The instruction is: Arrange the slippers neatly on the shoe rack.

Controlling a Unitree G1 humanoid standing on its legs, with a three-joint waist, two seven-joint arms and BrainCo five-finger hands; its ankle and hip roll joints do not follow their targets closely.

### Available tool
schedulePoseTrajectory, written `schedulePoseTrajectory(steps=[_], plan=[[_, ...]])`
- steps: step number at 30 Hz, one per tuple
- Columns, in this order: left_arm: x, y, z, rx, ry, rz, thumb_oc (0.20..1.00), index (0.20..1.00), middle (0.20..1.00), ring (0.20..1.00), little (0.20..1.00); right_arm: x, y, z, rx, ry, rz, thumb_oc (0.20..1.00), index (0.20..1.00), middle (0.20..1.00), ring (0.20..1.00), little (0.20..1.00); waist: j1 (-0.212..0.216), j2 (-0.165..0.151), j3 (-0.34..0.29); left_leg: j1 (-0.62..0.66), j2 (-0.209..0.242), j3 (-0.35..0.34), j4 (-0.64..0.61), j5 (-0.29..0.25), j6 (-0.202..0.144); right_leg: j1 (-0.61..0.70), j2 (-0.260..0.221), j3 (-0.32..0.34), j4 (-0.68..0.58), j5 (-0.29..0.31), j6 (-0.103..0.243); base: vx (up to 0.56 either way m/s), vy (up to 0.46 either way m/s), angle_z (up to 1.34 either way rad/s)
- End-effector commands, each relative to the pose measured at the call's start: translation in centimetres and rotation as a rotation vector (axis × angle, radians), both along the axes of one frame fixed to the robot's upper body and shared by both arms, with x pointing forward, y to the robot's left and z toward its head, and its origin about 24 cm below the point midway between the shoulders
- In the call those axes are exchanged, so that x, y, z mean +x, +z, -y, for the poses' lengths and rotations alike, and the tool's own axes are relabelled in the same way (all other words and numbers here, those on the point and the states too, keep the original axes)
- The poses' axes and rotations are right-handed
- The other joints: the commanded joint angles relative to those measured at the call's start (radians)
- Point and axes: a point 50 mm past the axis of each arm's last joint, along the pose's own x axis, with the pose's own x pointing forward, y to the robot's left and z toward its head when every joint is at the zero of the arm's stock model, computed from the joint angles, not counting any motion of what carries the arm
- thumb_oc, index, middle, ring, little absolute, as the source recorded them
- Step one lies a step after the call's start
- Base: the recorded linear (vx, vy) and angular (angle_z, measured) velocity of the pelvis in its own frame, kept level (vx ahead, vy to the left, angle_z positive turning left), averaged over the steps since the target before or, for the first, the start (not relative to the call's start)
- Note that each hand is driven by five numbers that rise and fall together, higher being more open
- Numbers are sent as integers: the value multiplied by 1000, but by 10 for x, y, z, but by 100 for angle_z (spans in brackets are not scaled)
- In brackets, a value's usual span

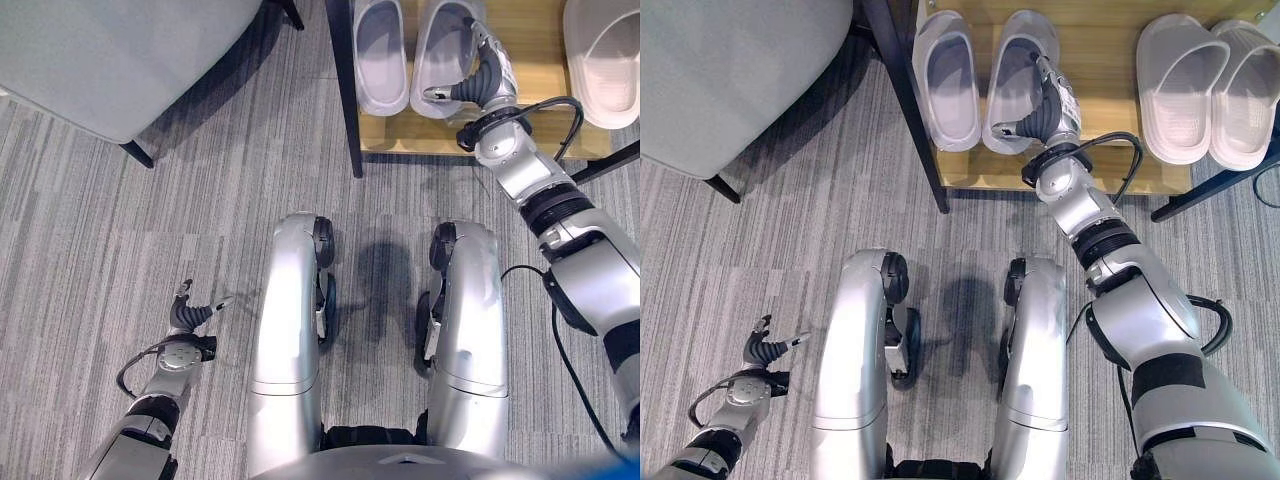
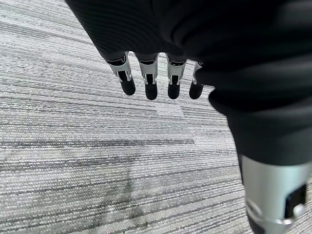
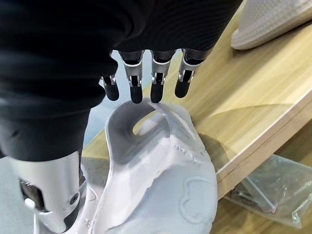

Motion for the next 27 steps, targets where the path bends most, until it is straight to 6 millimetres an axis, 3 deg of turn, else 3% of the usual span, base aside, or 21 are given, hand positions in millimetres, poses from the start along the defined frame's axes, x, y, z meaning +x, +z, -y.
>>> schedulePoseTrajectory(steps=[1,16,20,22,27], plan=[[2,4,2,12,-21,37,1000,1000,1000,1000,1000,-6,44,-14,3,101,122,1000,1000,1000,1000,1000,58,0,-27,51,-28,-72,61,-112,-17,-11,-14,137,0,194,-14,0,0,0],[-5,-6,3,-23,-23,-15,1000,1000,1000,1000,1000,-9,43,-32,47,302,38,1000,1000,1000,1000,1000,58,-5,-27,51,-27,-76,63,-105,-25,-11,-11,142,11,198,-10,0,0,0],[-7,-9,5,-29,-18,-25,1000,1000,1000,1000,1000,-15,50,-26,121,336,84,1000,1000,1000,1000,1000,54,-10,-27,51,-29,-76,64,-105,-26,-8,-11,142,12,198,-9,0,0,0],[-8,-10,6,-24,-18,-25,1000,1000,1000,1000,1000,-24,53,-11,201,357,147,1000,1000,1000,1000,1000,47,-15,-27,51,-29,-78,68,-105,-26,-7,-11,142,15,197,-10,0,0,0],[-9,-14,10,-23,-24,-39,1000,1000,1000,1000,1000,-23,50,5,222,286,159,1000,1000,1000,1000,1000,44,-18,-27,51,-24,-77,72,-107,-26,-13,-11,143,19,193,-9,0,0,0]])
